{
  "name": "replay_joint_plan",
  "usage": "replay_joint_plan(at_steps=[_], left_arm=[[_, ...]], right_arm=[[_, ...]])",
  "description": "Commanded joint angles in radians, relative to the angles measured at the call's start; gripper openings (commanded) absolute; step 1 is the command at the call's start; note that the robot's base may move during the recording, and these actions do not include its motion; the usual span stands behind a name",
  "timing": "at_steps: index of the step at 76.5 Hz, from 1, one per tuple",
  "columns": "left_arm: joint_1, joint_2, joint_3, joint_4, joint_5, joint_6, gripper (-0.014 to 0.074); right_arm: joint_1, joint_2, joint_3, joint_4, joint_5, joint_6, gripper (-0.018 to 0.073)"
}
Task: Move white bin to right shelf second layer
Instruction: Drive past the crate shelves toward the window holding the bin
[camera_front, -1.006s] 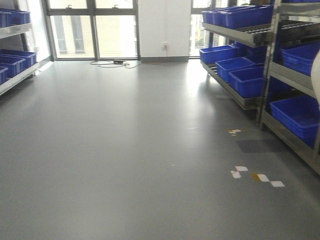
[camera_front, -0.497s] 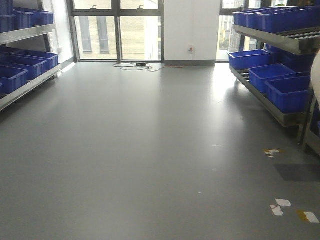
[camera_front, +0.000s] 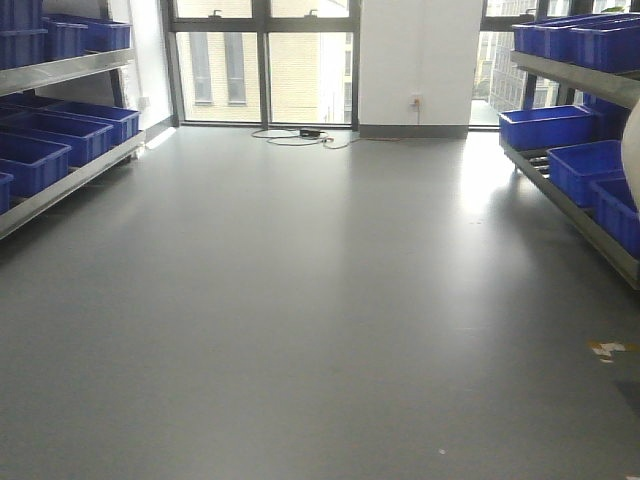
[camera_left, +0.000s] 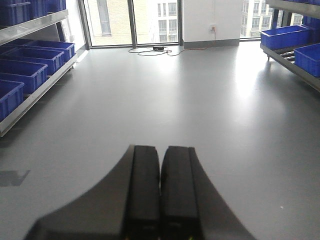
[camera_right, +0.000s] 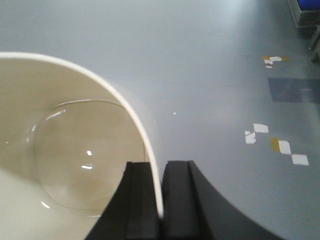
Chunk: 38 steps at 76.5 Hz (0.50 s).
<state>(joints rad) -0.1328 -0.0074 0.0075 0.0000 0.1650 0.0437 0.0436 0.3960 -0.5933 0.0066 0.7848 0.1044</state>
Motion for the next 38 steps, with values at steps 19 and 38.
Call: replay_joint_plan(at_steps=[19, 38], left_arm=[[-0.003, -0.014, 0.037, 0.000, -0.088, -0.005, 0.0085], [-0.003, -0.014, 0.037, 0.000, -0.088, -0.005, 0.0085]], right_arm=[[-0.008, 0.009, -0.030, 0.001, -0.092, 0.004, 0.0040], [-0.008, 0.009, -0.030, 0.001, -0.092, 0.004, 0.0040]])
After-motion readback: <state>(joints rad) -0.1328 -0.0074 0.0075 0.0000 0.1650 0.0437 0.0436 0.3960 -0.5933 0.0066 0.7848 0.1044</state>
